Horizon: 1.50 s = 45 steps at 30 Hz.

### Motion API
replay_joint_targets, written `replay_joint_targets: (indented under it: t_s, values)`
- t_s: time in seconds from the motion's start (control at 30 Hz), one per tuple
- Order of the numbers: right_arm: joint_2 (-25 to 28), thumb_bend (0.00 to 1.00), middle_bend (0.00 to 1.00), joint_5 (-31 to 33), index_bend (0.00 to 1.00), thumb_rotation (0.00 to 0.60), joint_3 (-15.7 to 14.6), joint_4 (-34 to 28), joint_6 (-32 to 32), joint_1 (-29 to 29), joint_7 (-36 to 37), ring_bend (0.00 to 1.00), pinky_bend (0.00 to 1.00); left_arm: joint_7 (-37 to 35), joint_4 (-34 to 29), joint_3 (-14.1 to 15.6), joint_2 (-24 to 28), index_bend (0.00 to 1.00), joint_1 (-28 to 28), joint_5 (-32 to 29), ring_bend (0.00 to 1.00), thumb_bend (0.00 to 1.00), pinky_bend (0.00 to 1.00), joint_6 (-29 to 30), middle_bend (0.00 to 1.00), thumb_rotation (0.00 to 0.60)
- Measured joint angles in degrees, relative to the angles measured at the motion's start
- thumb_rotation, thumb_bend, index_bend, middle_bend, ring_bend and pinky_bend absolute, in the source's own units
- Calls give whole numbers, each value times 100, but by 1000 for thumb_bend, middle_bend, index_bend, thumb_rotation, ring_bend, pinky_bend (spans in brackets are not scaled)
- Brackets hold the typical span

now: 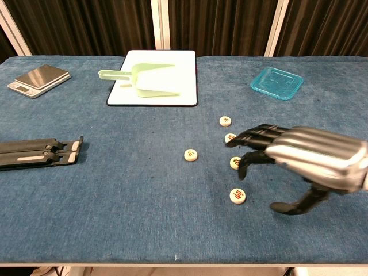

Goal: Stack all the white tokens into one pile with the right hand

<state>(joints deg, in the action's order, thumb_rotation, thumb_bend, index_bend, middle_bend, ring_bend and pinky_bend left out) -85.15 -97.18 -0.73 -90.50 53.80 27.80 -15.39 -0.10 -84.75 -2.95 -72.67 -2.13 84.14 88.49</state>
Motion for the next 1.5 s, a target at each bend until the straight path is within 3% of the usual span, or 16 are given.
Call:
replay_joint_targets:
  t_s: [0.23,1.07,1.5]
  values:
    - [-329,401,129,108,452,600,27,284,-67,193,-118,54,67,-26,30,-12,-26,173,-8,-24,73,85,0,-40,136,600]
    - [-614,515,184,386,566,600,-17,532,-8,472,-226,83,83,-190,238,-32,-108,173,17,-74,73,85,0,-76,136,600]
    - [-741,515,184,1125,544,600,741,451,-244,951,-647,84,83,-219,253,-36,-111,173,13,-57,73,85,0,-86,136,600]
